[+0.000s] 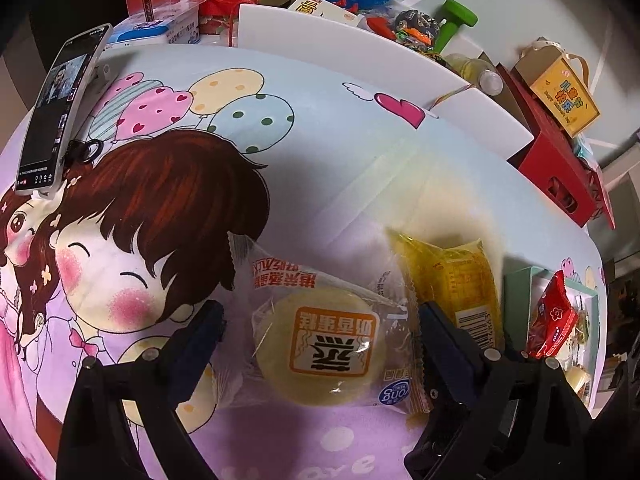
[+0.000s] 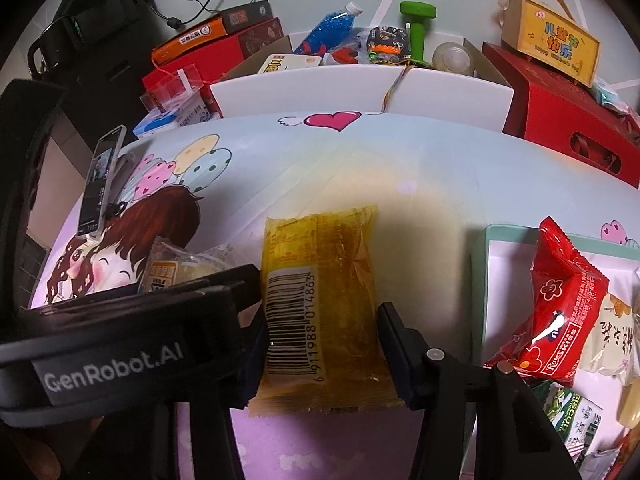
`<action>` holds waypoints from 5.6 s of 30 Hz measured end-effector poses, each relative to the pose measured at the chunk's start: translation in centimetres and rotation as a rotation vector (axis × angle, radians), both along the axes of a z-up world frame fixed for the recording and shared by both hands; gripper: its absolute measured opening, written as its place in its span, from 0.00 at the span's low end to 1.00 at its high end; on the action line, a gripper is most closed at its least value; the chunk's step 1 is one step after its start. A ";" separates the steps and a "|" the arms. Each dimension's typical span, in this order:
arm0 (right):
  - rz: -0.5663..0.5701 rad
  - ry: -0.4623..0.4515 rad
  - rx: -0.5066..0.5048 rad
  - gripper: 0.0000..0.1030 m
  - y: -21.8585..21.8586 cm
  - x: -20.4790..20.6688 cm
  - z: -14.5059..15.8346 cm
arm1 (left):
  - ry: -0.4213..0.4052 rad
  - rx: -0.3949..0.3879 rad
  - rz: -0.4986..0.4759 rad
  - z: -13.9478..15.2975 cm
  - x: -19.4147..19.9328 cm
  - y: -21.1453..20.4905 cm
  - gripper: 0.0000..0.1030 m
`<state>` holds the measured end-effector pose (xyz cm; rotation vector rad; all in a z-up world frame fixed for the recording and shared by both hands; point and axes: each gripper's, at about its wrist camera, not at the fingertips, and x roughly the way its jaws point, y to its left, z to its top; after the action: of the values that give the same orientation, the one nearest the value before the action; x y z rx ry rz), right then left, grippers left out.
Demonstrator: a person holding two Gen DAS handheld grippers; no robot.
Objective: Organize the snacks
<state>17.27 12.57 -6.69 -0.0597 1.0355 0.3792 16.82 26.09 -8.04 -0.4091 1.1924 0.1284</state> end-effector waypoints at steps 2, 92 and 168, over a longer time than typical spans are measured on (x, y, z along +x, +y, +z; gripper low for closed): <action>0.001 0.001 0.000 0.52 0.0 0.0 0.0 | 0.001 0.001 0.001 0.0 0.1 -0.1 0.94; -0.544 0.033 0.048 0.46 -25.5 -3.7 6.2 | -0.195 0.034 -0.488 7.3 -2.5 -21.7 0.77; -0.458 -0.069 -0.090 1.00 -19.3 -12.1 7.3 | -0.173 0.177 -0.180 8.6 -11.0 -11.2 0.94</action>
<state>5.18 -6.70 0.65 0.0832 0.9643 -0.0854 5.83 14.89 0.55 -0.1526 1.0321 0.0410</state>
